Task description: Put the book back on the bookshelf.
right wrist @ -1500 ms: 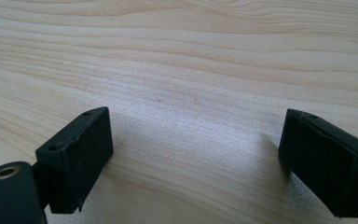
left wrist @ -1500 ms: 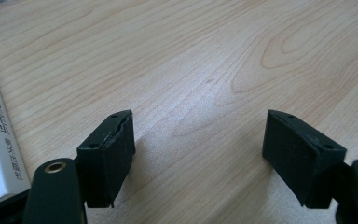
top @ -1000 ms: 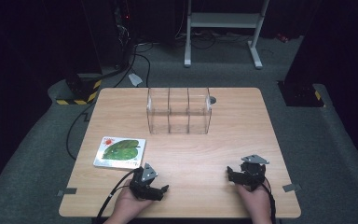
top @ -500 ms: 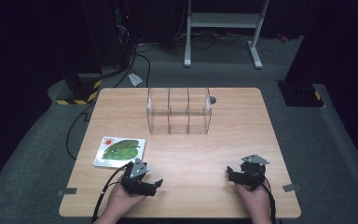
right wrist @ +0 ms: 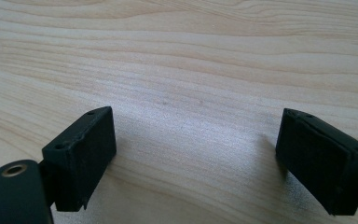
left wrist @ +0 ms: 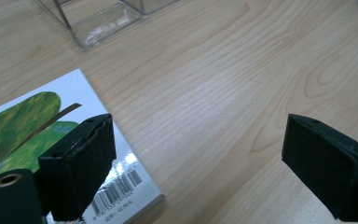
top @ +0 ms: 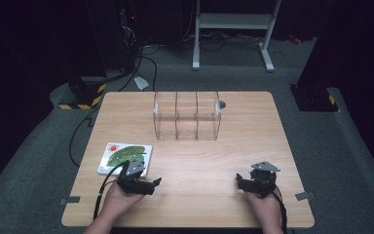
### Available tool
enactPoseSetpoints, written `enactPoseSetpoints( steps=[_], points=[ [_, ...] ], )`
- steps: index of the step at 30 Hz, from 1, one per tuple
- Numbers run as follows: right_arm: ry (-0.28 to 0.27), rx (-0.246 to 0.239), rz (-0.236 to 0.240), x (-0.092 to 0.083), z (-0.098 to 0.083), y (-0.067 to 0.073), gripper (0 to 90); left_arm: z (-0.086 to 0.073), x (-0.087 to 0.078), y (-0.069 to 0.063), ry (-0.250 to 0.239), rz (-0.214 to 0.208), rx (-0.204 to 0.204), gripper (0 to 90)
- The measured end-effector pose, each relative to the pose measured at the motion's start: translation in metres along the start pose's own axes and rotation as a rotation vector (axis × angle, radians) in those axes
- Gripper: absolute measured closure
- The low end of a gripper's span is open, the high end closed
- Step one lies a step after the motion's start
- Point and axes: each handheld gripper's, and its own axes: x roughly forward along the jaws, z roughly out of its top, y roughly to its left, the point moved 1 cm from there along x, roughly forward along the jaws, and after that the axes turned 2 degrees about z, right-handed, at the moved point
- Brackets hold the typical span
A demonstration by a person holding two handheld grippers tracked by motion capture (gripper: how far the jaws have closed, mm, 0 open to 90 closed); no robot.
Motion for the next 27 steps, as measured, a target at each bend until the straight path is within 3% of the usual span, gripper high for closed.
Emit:
enactPoseSetpoints(
  steps=[4,8,13,18,27],
  points=[
    [0.002,-0.006,-0.004,0.001,0.0,0.002,9.9,-0.006,0.003,0.009,0.028,-0.016,-0.023,9.9],
    [0.002,-0.015,0.004,0.003,0.002,0.005,9.8,-0.008,-0.002,0.019,0.004,0.003,-0.055,9.8],
    [0.004,-0.009,0.006,0.003,0.002,0.005,9.6,-0.013,-0.006,0.029,0.002,0.049,-0.044,9.4],
    [0.004,-0.007,0.005,0.003,0.002,0.005,9.7,-0.018,-0.012,0.043,-0.018,0.071,-0.085,9.5],
    [0.004,-0.008,0.005,0.003,0.002,0.005,9.8,-0.032,-0.021,0.073,-0.012,0.115,-0.165,9.5]
  ],
)
